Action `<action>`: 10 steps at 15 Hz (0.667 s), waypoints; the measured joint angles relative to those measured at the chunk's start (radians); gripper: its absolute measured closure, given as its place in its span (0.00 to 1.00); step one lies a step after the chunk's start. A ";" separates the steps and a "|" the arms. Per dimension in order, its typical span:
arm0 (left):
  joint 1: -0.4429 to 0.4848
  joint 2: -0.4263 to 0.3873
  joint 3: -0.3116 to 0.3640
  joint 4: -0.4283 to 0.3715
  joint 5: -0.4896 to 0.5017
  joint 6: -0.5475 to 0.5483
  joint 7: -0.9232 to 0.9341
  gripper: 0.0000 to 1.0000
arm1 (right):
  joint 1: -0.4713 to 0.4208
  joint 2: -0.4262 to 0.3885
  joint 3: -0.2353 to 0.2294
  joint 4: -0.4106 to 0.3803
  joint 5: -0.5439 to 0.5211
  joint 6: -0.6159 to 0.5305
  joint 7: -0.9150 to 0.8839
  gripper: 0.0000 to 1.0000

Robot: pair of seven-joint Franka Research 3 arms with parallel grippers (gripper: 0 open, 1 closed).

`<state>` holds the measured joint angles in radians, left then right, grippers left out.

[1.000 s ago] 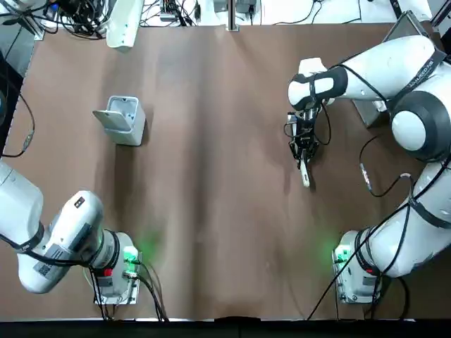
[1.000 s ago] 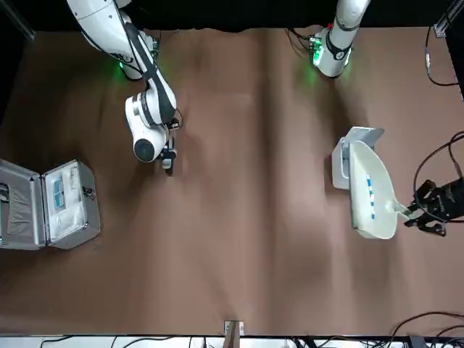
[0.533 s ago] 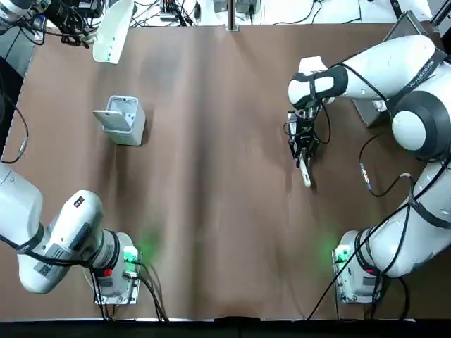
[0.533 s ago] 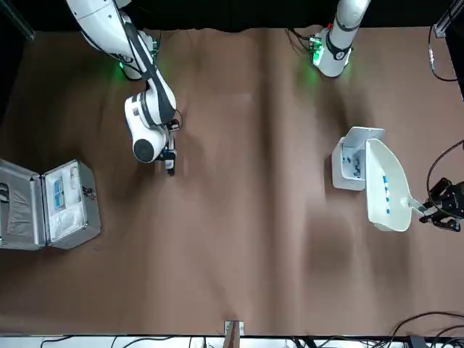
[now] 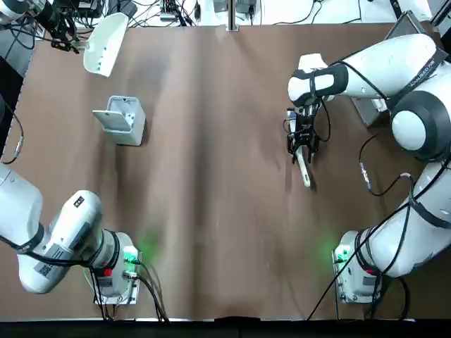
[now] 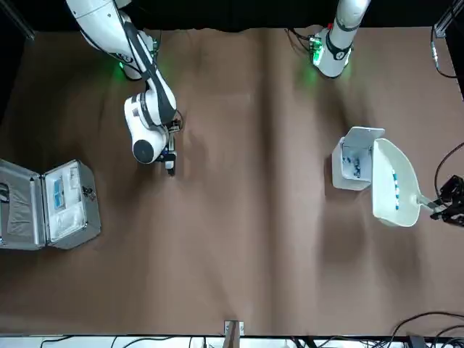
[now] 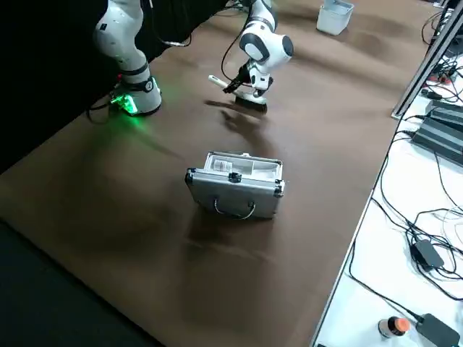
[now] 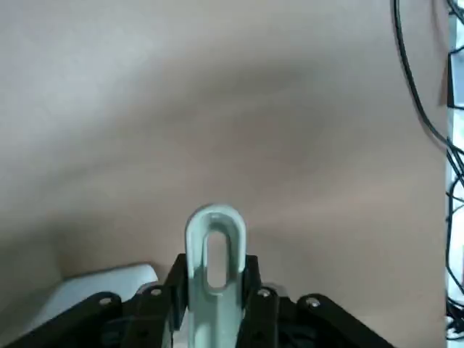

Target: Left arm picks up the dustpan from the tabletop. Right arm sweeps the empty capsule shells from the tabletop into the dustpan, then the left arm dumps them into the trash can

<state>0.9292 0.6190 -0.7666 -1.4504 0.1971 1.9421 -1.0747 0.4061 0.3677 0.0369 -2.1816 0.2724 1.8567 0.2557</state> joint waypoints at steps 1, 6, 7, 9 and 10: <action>0.000 -0.008 0.014 0.000 0.000 0.000 0.019 0.67 | 0.000 0.000 0.000 0.007 0.000 -0.010 0.001 0.10; -0.004 -0.046 0.059 -0.006 -0.026 0.055 0.053 0.67 | -0.013 -0.019 -0.008 0.180 0.001 -0.231 0.007 0.00; -0.006 -0.054 0.062 -0.015 -0.028 0.080 0.053 0.67 | -0.029 -0.026 -0.009 0.239 0.001 -0.285 0.007 0.00; -0.013 -0.072 0.074 -0.040 -0.029 0.136 0.053 0.67 | -0.065 -0.038 -0.012 0.350 0.000 -0.361 0.007 0.00; -0.017 -0.085 0.085 -0.060 -0.029 0.175 0.053 0.67 | -0.082 -0.042 -0.014 0.399 -0.002 -0.386 0.007 0.00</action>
<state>0.9123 0.5341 -0.6817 -1.5108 0.1686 2.1169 -1.0214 0.3237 0.3260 0.0229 -1.7822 0.2701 1.4711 0.2629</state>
